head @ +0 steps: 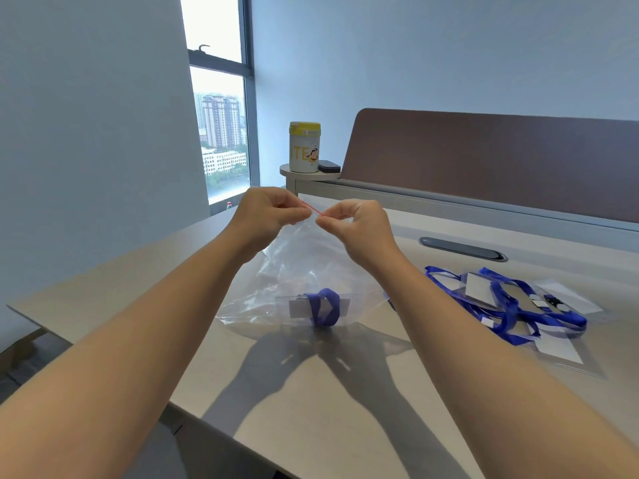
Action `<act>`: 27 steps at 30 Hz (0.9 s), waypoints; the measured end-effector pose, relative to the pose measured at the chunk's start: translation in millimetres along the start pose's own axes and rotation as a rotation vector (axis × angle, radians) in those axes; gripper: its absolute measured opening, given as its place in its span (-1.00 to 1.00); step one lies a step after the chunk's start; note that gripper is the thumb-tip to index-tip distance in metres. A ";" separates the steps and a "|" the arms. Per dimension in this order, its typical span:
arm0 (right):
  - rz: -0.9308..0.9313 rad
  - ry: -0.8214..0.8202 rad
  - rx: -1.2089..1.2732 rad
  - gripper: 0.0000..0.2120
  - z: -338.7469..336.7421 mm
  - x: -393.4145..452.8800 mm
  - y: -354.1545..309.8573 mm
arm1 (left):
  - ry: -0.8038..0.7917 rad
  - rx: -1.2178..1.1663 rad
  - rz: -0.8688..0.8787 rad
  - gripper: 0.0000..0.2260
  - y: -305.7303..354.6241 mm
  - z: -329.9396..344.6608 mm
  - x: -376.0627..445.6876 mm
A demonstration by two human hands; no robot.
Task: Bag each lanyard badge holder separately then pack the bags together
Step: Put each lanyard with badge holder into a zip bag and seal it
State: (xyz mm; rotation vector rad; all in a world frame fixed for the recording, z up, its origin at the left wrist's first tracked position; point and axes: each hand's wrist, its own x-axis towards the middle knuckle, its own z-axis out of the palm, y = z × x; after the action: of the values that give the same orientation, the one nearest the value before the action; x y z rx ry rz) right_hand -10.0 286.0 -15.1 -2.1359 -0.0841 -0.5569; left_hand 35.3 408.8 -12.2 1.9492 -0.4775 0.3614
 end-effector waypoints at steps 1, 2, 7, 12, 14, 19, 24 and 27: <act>-0.008 -0.001 -0.006 -0.79 0.9 -0.3 -0.9 | -0.005 0.001 0.005 -0.84 0.5 0.4 -0.8; -0.016 -0.001 -0.012 -0.79 1.6 -0.4 -1.4 | -0.010 0.006 0.011 -0.85 1.1 0.6 -1.6; -0.033 -0.015 -0.035 -0.79 4.1 0.8 -2.3 | -0.034 0.020 0.004 -0.88 0.9 -0.1 -2.4; -0.055 -0.030 -0.093 -0.81 10.3 4.9 0.9 | -0.003 -0.003 0.008 -0.88 -5.3 2.3 -2.3; -0.063 -0.035 -0.130 -0.80 12.3 7.5 1.8 | 0.064 -0.039 0.002 -0.89 -8.6 3.9 -1.5; -0.052 -0.075 -0.283 -0.80 9.3 10.9 12.3 | 0.252 -0.115 -0.079 -0.88 -15.5 3.3 2.0; -0.012 -0.107 -0.324 -0.80 -2.1 3.5 34.1 | 0.422 -0.178 -0.180 -0.81 -23.0 -8.6 6.1; 0.010 -0.122 -0.308 -0.83 -8.4 -1.3 47.1 | 0.498 -0.184 -0.225 -0.80 -25.8 -12.0 5.9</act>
State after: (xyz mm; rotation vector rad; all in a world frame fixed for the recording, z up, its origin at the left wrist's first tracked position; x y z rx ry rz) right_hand -1.9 251.7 -47.3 -2.4682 -0.0578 -0.4557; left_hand 52.5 428.4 -25.1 1.6374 0.0316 0.6125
